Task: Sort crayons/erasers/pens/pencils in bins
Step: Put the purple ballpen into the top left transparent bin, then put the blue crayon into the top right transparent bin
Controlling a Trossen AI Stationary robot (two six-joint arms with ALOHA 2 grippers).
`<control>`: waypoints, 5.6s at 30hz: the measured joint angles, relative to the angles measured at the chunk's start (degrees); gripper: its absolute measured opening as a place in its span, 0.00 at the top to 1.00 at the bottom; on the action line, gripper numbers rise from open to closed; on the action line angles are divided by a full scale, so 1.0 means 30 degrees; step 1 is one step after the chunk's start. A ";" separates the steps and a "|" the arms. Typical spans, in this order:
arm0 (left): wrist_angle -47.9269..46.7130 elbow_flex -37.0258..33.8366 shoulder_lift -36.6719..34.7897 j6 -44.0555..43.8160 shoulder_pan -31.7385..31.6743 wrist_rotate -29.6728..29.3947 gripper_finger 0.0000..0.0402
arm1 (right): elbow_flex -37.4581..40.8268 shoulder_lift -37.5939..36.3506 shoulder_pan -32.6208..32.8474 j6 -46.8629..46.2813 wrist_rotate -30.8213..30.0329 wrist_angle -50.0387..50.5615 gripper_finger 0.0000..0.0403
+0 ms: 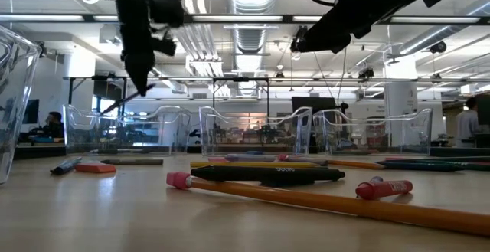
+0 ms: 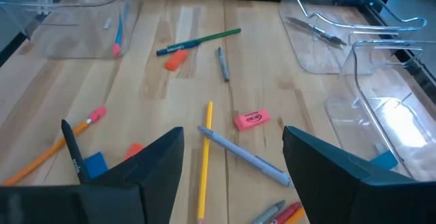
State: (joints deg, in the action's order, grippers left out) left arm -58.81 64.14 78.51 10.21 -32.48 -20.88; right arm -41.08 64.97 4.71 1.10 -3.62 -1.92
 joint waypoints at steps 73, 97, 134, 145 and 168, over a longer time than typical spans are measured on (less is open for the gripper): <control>3.7413 -1.2100 -0.4935 -0.1756 1.0670 0.5604 0.60 | 0.0051 0.1850 0.0967 -1.0226 0.0933 1.2457 0.44; 3.7404 -1.2101 -0.4855 -0.2803 1.0764 0.5477 0.60 | 0.0051 0.5338 0.2980 -1.1526 0.0775 1.2188 0.44; 3.7263 -1.2123 -0.4793 -0.2796 1.0742 0.5493 0.60 | 0.0175 0.3179 0.3133 -1.2892 0.0525 1.4148 0.89; 3.7263 -1.1973 -0.4300 -0.2794 1.0742 0.5501 0.60 | 0.0253 0.1241 0.3082 -1.3182 -0.0367 1.2690 0.88; 3.7288 -1.1956 -0.4243 -0.2782 1.0742 0.5486 0.60 | 0.2195 0.2390 0.0270 -1.0000 0.0778 0.9579 0.75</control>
State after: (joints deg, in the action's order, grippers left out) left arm 53.06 28.27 65.78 1.87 -0.25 -4.43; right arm -34.49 72.14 5.52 -28.90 -1.28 26.82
